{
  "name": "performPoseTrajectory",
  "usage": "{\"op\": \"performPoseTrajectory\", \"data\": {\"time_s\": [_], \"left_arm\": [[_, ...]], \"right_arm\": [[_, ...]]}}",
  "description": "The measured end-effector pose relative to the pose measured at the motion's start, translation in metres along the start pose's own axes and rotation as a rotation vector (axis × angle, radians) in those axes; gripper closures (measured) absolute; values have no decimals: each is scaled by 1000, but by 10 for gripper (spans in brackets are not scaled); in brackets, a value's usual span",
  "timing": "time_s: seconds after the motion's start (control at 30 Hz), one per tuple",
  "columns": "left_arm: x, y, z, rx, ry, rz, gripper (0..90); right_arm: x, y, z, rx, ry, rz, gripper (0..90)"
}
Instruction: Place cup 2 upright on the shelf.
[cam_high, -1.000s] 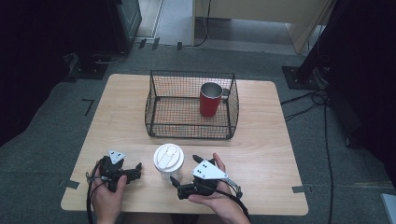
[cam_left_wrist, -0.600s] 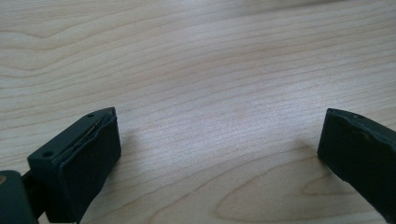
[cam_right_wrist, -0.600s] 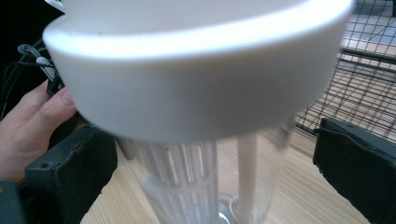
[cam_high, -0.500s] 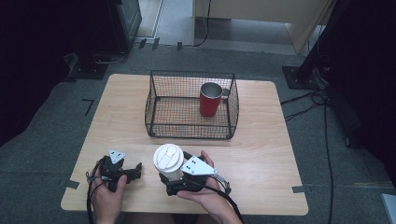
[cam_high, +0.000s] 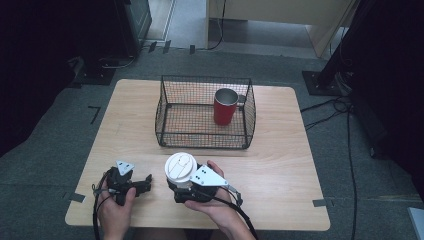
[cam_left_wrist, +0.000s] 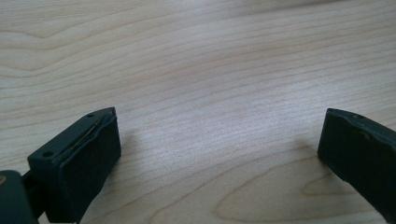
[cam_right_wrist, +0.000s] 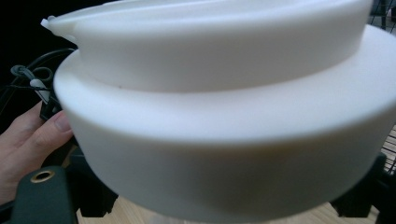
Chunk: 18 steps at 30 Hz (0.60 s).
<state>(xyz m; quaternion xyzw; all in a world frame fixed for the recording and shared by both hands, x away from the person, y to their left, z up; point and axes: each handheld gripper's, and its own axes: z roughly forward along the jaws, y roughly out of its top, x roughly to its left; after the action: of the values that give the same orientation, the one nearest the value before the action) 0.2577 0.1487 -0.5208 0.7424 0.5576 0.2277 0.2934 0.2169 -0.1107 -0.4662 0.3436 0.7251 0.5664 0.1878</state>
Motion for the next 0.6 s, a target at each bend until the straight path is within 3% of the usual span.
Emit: {"op": "performPoseTrajectory", "data": {"time_s": [0.1, 0.23, 0.6], "left_arm": [[0, 0, 0, 0, 0, 1, 1], [0, 0, 0, 0, 0, 1, 1], [0, 0, 0, 0, 0, 1, 1]], "right_arm": [[0, 1, 0, -6, -10, -12, 158], [-2, 4, -2, -29, -7, 13, 163], [-2, 22, -7, -68, -15, -19, 163]]}}
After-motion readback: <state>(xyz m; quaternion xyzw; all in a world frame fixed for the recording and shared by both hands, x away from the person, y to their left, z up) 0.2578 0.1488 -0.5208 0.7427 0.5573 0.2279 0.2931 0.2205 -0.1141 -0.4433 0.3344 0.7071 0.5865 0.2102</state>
